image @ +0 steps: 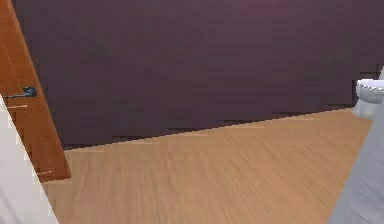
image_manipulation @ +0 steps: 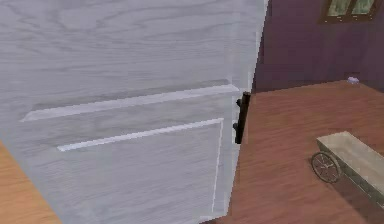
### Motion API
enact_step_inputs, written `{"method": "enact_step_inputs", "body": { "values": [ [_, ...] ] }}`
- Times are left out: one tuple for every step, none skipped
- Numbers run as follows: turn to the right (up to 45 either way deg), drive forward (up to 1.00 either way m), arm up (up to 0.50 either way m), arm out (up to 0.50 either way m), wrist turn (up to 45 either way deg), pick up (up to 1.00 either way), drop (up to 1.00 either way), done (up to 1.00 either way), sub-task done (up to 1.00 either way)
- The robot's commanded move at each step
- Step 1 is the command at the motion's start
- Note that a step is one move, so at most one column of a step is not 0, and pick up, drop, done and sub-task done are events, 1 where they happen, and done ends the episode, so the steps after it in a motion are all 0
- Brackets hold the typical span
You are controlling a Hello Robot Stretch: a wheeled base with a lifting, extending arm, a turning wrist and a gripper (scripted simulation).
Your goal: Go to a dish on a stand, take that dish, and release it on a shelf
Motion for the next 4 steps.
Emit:
{"method": "enact_step_inputs", "body": {
  "values": [
    [9.0,0.00,0.00,0.00,0.0,0.00,0.00,0.00,0.00],
    [0.0,0.30,0.00,0.00,0.0,0.00,0.00,0.00,0.00],
    [-21.0,0.00,0.00,0.00,0.0,0.00,0.00,0.00,0.00],
    [0.0,0.45,0.00,0.00,0.0,0.00,0.00,0.00,0.00]
  ]
}}
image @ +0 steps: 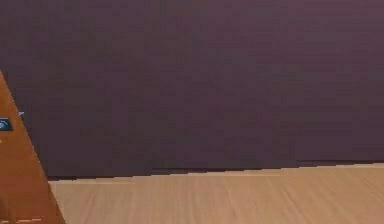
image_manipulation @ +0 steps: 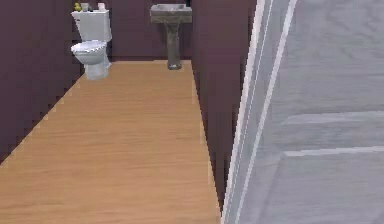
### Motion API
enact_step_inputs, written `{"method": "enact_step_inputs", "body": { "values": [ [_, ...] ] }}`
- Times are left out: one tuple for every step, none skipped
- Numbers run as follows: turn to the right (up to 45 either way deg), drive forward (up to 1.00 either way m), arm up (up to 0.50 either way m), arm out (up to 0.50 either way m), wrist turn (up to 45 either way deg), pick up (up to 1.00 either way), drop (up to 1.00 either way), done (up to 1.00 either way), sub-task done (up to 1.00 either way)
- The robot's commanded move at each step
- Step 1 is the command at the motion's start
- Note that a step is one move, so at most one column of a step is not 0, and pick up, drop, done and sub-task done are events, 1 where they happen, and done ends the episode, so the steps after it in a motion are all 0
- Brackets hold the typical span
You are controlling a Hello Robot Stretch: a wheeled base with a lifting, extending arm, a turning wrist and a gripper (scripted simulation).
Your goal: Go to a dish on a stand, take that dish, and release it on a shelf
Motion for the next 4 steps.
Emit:
{"method": "enact_step_inputs", "body": {
  "values": [
    [-45.0,0.00,0.00,0.00,0.0,0.00,0.00,0.00,0.00],
    [-24.0,0.00,0.00,0.00,0.0,0.00,0.00,0.00,0.00],
    [0.0,1.00,0.00,0.00,0.0,0.00,0.00,0.00,0.00],
    [0.0,0.80,0.00,0.00,0.0,0.00,0.00,0.00,0.00]
  ]
}}
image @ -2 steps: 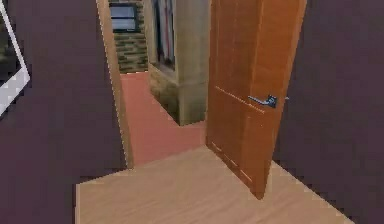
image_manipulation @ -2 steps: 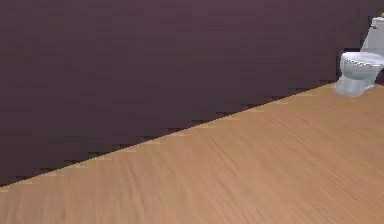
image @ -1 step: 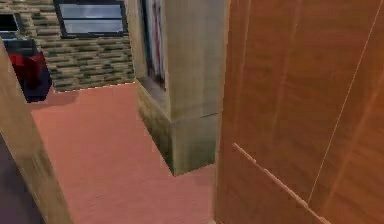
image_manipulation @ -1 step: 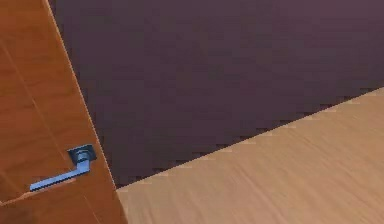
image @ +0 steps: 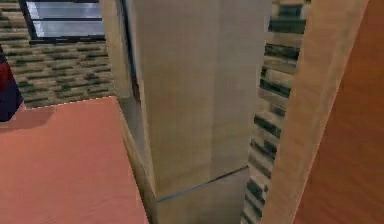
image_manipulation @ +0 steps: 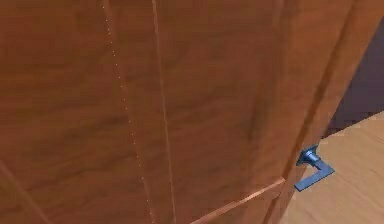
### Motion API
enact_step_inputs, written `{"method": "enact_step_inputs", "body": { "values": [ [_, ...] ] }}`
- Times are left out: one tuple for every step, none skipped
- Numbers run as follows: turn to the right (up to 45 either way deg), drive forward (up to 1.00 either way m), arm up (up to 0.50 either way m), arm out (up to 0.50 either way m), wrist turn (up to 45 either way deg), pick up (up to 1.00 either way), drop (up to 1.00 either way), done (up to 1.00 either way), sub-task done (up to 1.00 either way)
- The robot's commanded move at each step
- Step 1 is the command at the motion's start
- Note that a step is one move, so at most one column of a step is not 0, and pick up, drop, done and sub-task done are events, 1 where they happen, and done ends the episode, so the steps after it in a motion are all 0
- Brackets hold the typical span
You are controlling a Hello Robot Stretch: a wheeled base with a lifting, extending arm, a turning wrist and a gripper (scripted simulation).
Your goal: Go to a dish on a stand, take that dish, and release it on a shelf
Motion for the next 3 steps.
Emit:
{"method": "enact_step_inputs", "body": {
  "values": [
    [-27.0,0.00,0.00,0.00,0.0,0.00,0.00,0.00,0.00],
    [0.0,0.45,0.00,0.00,0.0,0.00,0.00,0.00,0.00],
    [-42.0,0.00,0.00,0.00,0.0,0.00,0.00,0.00,0.00]
  ]
}}
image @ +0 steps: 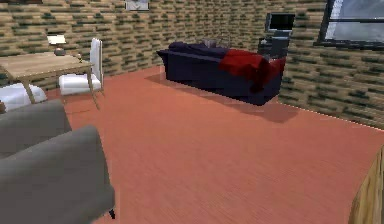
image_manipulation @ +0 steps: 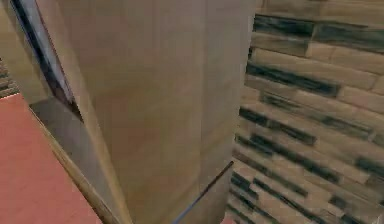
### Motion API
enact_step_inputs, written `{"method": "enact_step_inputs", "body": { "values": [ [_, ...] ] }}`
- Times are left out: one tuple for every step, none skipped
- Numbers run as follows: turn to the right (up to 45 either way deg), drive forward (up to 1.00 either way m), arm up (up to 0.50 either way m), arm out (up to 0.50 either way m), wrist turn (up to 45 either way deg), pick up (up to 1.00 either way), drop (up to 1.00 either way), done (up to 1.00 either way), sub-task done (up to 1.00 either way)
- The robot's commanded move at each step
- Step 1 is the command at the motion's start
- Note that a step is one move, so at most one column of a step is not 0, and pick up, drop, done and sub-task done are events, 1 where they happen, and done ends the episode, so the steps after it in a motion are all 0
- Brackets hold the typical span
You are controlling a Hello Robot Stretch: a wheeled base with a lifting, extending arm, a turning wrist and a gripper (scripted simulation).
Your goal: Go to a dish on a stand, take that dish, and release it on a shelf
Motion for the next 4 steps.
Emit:
{"method": "enact_step_inputs", "body": {
  "values": [
    [0.0,1.00,0.00,0.00,0.0,0.00,0.00,0.00,0.00],
    [0.0,0.30,0.00,0.00,0.0,0.00,0.00,0.00,0.00],
    [-15.0,0.00,0.00,0.00,0.0,0.00,0.00,0.00,0.00],
    [0.0,1.00,0.00,0.00,0.0,0.00,0.00,0.00,0.00]
  ]
}}
